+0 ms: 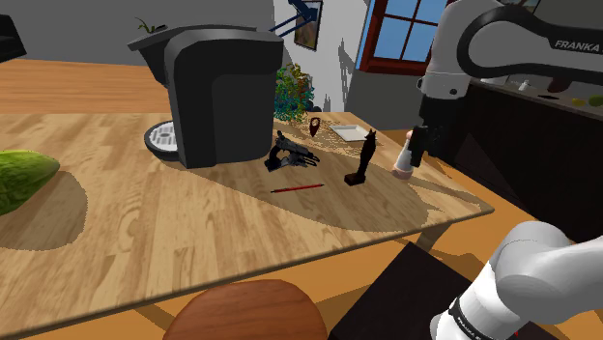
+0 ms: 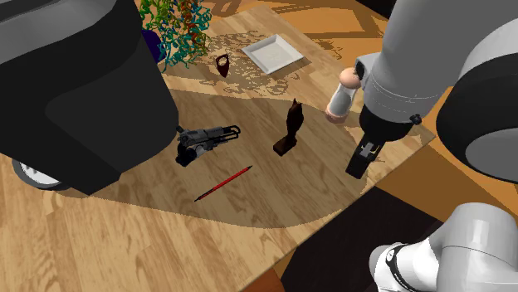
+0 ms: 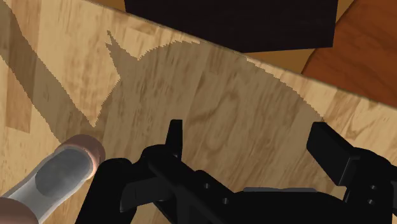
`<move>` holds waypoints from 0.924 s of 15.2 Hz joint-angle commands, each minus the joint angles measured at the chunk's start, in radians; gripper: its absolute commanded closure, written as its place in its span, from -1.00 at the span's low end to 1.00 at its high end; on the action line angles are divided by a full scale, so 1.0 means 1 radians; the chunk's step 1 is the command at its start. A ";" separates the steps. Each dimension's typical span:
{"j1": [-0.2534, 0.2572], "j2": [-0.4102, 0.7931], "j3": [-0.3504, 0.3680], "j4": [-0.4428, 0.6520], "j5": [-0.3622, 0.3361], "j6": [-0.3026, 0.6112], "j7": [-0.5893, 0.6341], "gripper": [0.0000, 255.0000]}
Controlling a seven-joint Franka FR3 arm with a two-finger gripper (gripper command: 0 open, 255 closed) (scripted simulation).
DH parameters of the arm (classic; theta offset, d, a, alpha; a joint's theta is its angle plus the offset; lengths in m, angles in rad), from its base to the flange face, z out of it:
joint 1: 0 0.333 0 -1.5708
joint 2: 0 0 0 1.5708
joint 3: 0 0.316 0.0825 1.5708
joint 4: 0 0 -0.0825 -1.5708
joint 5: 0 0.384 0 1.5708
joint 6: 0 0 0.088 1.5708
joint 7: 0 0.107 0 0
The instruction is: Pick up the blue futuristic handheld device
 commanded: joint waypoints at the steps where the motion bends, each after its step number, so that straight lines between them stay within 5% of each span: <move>1: 0.000 0.000 0.000 0.000 0.000 0.000 0.000 -1.00; 8: 0.069 0.164 -0.121 0.012 -0.016 0.255 -0.266 -1.00; 14: 0.143 0.342 -0.211 0.083 0.036 0.437 -0.505 -1.00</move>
